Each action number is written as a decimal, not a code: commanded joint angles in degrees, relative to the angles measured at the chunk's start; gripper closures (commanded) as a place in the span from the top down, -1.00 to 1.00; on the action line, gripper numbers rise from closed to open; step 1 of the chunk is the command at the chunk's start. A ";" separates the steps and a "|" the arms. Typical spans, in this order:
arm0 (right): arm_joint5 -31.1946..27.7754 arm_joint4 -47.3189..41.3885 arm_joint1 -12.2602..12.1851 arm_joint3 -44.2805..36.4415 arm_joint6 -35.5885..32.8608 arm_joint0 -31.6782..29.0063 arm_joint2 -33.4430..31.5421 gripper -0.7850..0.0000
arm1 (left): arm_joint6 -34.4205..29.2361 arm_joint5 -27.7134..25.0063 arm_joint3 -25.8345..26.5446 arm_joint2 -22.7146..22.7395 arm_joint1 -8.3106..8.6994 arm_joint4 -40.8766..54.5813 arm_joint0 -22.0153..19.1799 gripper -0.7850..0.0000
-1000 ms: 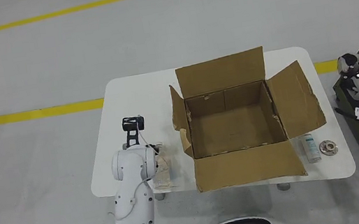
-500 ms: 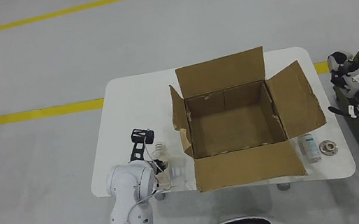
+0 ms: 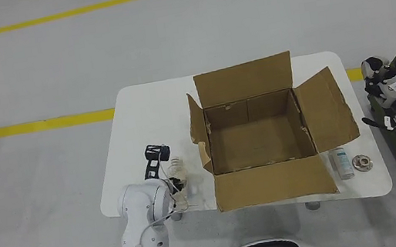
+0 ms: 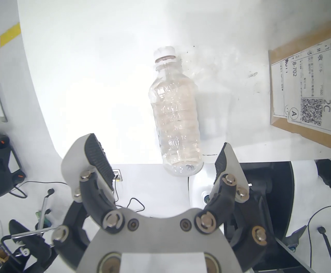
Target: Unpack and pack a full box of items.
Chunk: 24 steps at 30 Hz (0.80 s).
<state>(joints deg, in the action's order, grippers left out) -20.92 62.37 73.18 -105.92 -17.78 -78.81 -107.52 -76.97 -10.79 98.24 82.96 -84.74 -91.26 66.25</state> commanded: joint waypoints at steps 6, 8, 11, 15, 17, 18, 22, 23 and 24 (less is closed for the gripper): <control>0.00 0.00 0.00 0.00 0.00 0.00 0.00 -1.00 | -2.63 -0.73 -3.36 0.10 0.21 4.05 -1.44 1.00; 0.00 0.00 0.00 0.00 0.00 0.00 0.00 -1.00 | -2.69 -0.50 -5.20 -0.12 0.25 4.61 -2.06 1.00; 0.00 0.00 0.00 0.00 0.00 0.00 0.00 -1.00 | -2.22 0.72 -8.58 -0.43 0.27 5.02 -3.34 1.00; 0.00 0.00 0.00 0.00 0.00 0.00 0.00 -1.00 | -1.24 1.97 -13.17 -0.79 0.36 4.78 -5.09 0.70; 0.00 0.00 0.00 0.00 0.00 0.00 0.00 -1.00 | -1.18 1.78 -14.69 -0.96 0.45 4.71 -5.82 -0.05; 0.00 0.00 0.00 0.00 0.00 0.00 0.00 -1.00 | -1.01 1.91 -15.22 -0.94 0.49 4.77 -6.10 -0.20; 0.00 0.00 0.00 0.00 0.00 0.00 0.00 -1.00 | -0.63 2.03 -16.84 -1.22 0.65 4.79 -6.80 -0.36; 0.00 0.00 0.00 0.00 0.00 0.00 0.00 -1.00 | -0.68 1.97 -17.29 -1.32 0.69 4.88 -6.96 -0.38; 0.00 0.00 0.00 0.00 0.00 0.00 0.00 -1.00 | -0.85 1.84 -17.86 -1.34 0.70 5.48 -7.11 -0.39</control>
<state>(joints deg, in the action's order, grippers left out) -20.92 62.37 73.18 -105.92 -17.78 -78.81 -107.52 -77.67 -8.81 80.93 81.66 -84.06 -86.28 59.29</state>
